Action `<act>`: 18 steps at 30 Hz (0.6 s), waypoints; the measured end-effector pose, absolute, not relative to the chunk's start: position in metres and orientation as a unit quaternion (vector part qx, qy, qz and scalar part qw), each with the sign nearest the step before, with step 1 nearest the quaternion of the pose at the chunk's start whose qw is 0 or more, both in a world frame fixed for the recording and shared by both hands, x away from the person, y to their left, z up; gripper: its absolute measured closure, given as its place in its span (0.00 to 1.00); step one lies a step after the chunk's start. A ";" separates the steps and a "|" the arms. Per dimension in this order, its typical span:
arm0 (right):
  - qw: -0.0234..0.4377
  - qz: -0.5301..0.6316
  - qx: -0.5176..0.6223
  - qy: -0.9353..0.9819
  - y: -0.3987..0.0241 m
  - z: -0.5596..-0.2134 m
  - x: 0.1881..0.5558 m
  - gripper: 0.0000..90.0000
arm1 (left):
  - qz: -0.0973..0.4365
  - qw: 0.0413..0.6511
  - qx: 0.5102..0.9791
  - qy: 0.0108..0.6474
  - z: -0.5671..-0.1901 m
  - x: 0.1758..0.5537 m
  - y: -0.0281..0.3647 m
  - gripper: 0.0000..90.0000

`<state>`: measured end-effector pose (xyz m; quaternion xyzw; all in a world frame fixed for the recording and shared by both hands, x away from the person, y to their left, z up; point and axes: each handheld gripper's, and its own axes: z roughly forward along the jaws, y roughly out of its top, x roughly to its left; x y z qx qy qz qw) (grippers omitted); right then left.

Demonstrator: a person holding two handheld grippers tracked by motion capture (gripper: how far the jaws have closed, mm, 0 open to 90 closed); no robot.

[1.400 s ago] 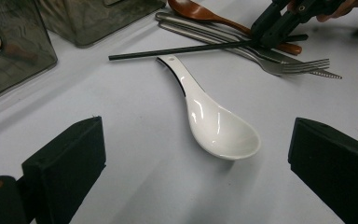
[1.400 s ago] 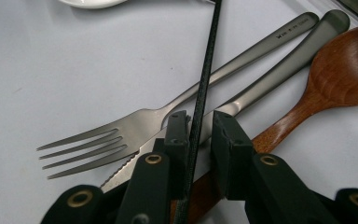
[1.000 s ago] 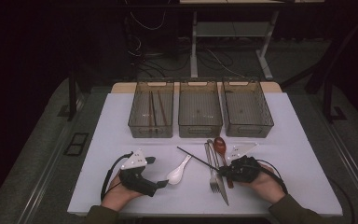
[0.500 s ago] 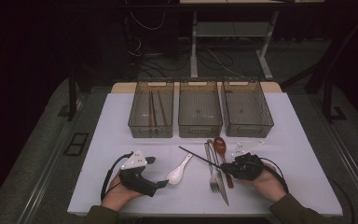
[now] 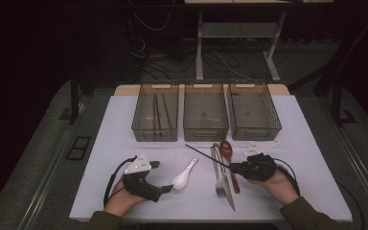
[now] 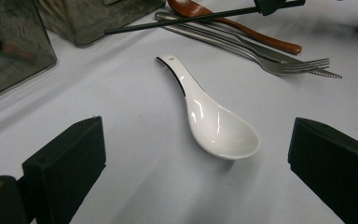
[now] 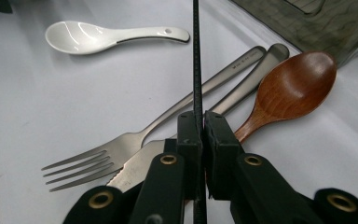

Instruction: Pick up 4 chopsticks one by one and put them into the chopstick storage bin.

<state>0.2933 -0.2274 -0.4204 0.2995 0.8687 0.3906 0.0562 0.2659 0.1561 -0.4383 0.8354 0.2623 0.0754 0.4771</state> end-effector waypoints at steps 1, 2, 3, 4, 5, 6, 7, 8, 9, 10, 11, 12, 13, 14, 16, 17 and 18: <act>0.057 0.392 0.300 0.868 -0.228 -0.419 0.294 0.95 | 0.075 0.477 0.835 0.263 -0.438 0.266 0.156 0.04; 0.056 0.394 0.299 0.867 -0.228 -0.418 0.294 0.95 | 0.075 0.477 0.835 0.263 -0.439 0.266 0.156 0.04; 0.057 0.396 0.298 0.866 -0.228 -0.417 0.295 0.95 | 0.075 0.476 0.836 0.263 -0.439 0.266 0.156 0.04; 0.057 0.399 0.300 0.865 -0.228 -0.415 0.295 0.95 | 0.075 0.475 0.836 0.263 -0.439 0.266 0.156 0.04; 0.058 0.403 0.299 0.863 -0.229 -0.414 0.296 0.95 | 0.075 0.475 0.836 0.264 -0.439 0.266 0.156 0.04; 0.057 0.406 0.299 0.862 -0.229 -0.413 0.297 0.95 | 0.076 0.474 0.836 0.264 -0.439 0.267 0.156 0.04; 0.057 0.407 0.299 0.861 -0.229 -0.412 0.298 0.95 | 0.076 0.473 0.837 0.264 -0.440 0.267 0.156 0.04; 0.056 0.409 0.301 0.860 -0.228 -0.411 0.298 0.95 | 0.076 0.473 0.837 0.264 -0.440 0.267 0.156 0.04; 0.057 0.411 0.299 0.859 -0.228 -0.410 0.299 0.95 | 0.075 0.474 0.837 0.264 -0.440 0.267 0.157 0.04; 0.056 0.413 0.299 0.858 -0.228 -0.409 0.299 0.95 | 0.076 0.474 0.837 0.264 -0.440 0.267 0.157 0.04; 0.056 0.414 0.298 0.858 -0.228 -0.408 0.300 0.95 | 0.076 0.474 0.837 0.264 -0.440 0.267 0.157 0.04; 0.055 0.416 0.299 0.857 -0.227 -0.407 0.301 0.95 | 0.075 0.474 0.837 0.264 -0.440 0.267 0.156 0.03; 0.056 0.418 0.300 0.855 -0.227 -0.406 0.301 0.95 | 0.075 0.474 0.837 0.263 -0.440 0.267 0.156 0.04; 0.058 0.419 0.299 0.855 -0.226 -0.405 0.302 0.95 | 0.075 0.473 0.837 0.263 -0.440 0.267 0.156 0.04; 0.059 0.423 0.299 0.853 -0.224 -0.403 0.304 0.95 | 0.075 0.474 0.837 0.263 -0.440 0.267 0.156 0.03; 0.060 0.424 0.297 0.853 -0.223 -0.402 0.306 0.95 | 0.075 0.474 0.837 0.263 -0.440 0.267 0.156 0.04; 0.062 0.425 0.297 0.853 -0.222 -0.401 0.307 0.95 | 0.075 0.474 0.837 0.263 -0.440 0.267 0.156 0.04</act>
